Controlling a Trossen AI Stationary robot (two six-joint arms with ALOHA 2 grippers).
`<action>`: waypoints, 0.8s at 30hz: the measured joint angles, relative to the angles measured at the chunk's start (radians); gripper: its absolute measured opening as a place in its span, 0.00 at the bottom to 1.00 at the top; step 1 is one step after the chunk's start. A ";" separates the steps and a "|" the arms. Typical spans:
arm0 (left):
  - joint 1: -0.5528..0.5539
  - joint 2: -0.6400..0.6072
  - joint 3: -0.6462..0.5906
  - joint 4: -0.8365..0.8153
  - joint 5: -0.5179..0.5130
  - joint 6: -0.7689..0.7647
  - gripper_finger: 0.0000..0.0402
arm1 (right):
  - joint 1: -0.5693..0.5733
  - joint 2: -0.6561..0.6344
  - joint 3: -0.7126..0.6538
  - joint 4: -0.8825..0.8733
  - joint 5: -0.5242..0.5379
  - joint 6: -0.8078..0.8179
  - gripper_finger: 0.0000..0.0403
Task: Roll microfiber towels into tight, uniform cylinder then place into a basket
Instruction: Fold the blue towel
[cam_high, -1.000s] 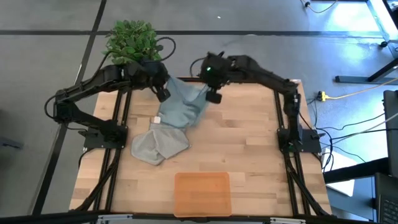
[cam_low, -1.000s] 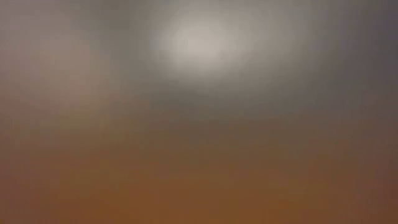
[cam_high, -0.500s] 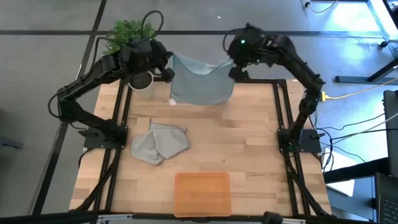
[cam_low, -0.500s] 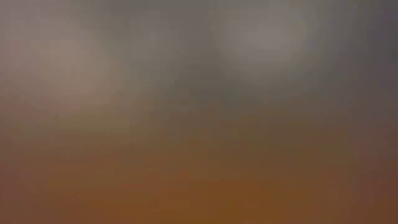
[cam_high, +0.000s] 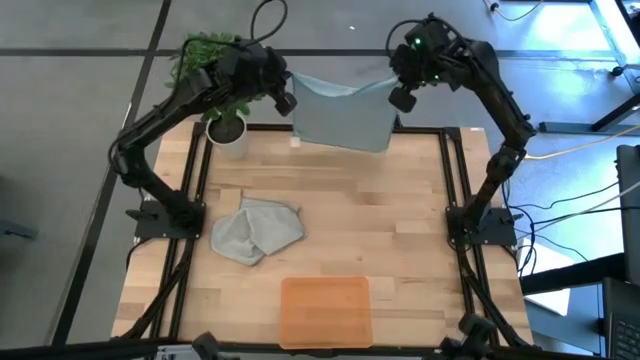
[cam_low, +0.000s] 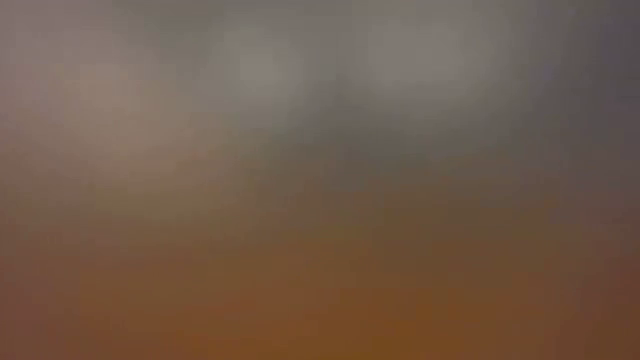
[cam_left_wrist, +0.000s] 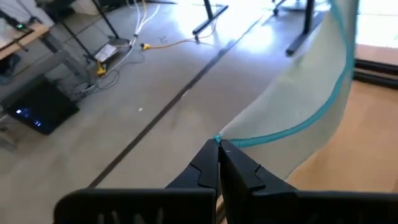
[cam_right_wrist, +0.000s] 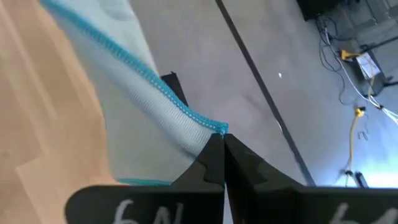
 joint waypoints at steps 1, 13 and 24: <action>0.006 0.005 0.000 0.012 -0.004 0.000 0.00 | -0.011 0.000 0.000 0.001 0.000 -0.007 0.00; 0.047 0.010 0.000 0.064 -0.003 -0.002 0.00 | -0.061 0.000 0.000 0.117 -0.041 -0.014 0.00; -0.075 0.010 0.000 -0.193 0.066 0.014 0.00 | -0.049 -0.001 -0.006 -0.148 -0.152 0.021 0.00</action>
